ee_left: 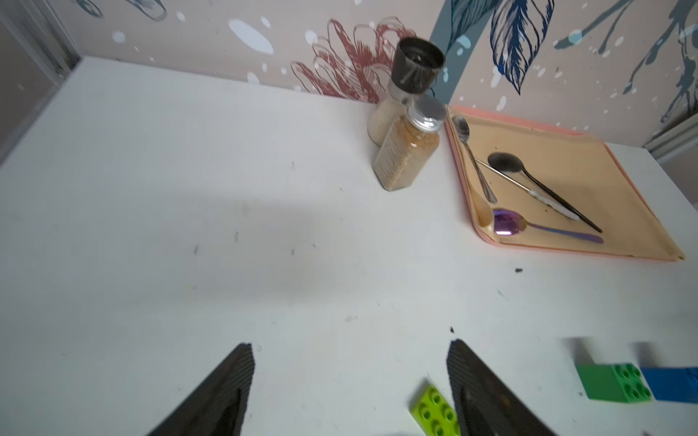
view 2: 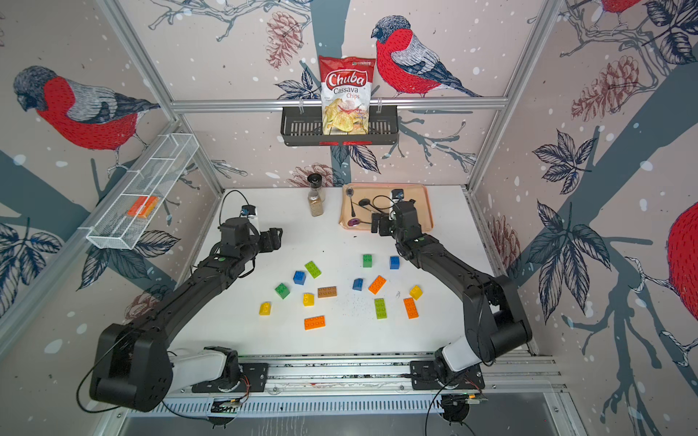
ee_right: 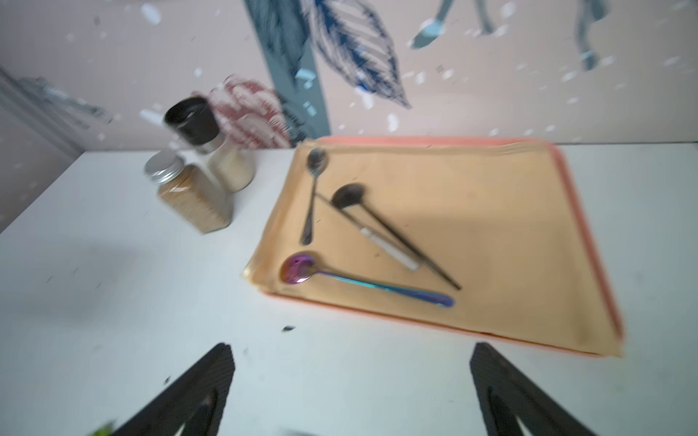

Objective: Assemble a fork with lego
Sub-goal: Adjust the lego brick at the center of the board.

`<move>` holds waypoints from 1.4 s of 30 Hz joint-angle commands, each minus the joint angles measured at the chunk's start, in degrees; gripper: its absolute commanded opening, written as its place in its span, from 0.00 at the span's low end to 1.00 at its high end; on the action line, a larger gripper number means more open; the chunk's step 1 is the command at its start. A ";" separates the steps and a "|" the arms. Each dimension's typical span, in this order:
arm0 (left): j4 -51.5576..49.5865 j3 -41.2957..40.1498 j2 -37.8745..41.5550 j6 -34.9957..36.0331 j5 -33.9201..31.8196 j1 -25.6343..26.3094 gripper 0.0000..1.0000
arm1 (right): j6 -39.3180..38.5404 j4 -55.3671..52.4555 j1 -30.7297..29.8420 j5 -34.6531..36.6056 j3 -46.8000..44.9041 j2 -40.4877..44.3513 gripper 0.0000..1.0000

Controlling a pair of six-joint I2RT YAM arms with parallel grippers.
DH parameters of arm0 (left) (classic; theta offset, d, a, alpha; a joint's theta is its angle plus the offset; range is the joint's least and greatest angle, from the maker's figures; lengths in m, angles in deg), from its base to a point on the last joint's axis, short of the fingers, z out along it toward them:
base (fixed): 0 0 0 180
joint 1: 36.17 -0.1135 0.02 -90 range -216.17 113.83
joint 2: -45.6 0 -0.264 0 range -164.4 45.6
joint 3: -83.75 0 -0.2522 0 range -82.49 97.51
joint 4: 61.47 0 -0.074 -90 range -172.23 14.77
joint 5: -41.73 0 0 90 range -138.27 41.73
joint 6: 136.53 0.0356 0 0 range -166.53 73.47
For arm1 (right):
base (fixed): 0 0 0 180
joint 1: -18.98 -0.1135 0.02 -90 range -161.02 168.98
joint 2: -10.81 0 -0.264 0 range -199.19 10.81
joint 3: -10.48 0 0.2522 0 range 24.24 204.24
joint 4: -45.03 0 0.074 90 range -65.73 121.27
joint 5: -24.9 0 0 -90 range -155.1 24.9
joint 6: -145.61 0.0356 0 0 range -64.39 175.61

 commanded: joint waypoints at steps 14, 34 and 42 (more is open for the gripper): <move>-14.23 1.73 -9.31 -7.21 8.24 11.02 0.66 | 5.68 -12.10 -12.35 -9.60 11.15 -12.45 0.95; -19.52 3.07 -16.49 -9.53 3.05 14.09 0.53 | 7.39 -11.94 -13.40 -13.40 11.26 -15.44 0.89; -19.50 2.78 -17.48 -10.22 1.98 14.23 0.46 | 7.65 -12.23 -13.49 -13.98 11.90 -16.73 0.89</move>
